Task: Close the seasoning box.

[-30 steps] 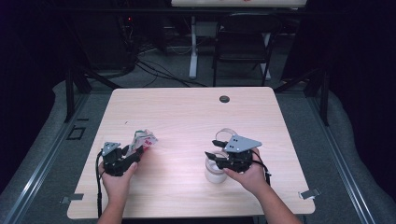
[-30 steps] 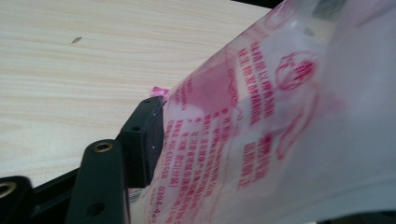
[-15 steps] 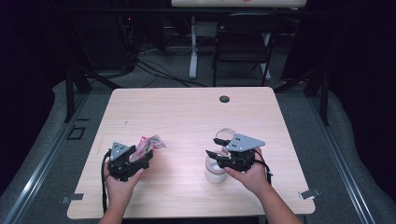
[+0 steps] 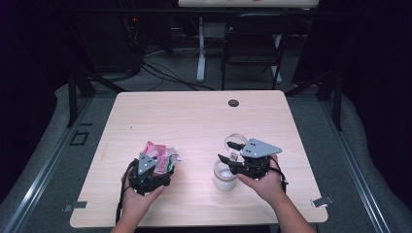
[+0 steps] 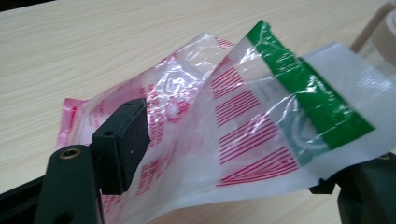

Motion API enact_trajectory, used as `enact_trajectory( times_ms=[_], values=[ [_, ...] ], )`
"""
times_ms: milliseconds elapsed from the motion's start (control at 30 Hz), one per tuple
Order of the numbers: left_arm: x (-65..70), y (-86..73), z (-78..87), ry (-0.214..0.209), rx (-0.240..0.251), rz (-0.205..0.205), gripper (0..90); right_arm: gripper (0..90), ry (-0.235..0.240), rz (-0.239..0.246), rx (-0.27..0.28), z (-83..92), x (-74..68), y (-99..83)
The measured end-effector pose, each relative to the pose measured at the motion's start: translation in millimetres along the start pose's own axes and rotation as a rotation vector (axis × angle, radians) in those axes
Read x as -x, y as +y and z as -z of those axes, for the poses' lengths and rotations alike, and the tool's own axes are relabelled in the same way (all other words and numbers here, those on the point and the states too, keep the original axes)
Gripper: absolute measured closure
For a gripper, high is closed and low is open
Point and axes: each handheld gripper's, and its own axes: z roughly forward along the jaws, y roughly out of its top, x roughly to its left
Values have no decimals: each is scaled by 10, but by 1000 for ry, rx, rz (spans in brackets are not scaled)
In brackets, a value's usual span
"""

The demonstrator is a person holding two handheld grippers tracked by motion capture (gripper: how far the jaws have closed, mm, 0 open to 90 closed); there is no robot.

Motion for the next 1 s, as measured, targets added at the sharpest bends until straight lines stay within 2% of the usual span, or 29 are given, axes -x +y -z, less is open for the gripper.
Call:
enact_trajectory(
  times_ms=[167, 233, 567, 700, 833, 1000],
  values=[
    [104, 1, -54, -34, -16, -22, 277, 480, -17, -15, 19, 71, 44, 10],
    [149, 3, -68, -43, -23, -44, 277, 480, -28, -19, 24, 94, 63, 13],
    [286, 23, -65, -78, -23, -65, 277, 481, -73, -46, 39, 215, 185, 34],
    [344, 43, -33, -85, -1, -75, 277, 479, -103, -72, 43, 267, 264, 17],
    [369, 59, -14, -94, 0, -82, 277, 473, -137, -102, 48, 313, 358, -17],
    [384, 78, 5, -96, -1, -84, 278, 471, -139, -148, 34, 305, 449, -93]
  ],
)
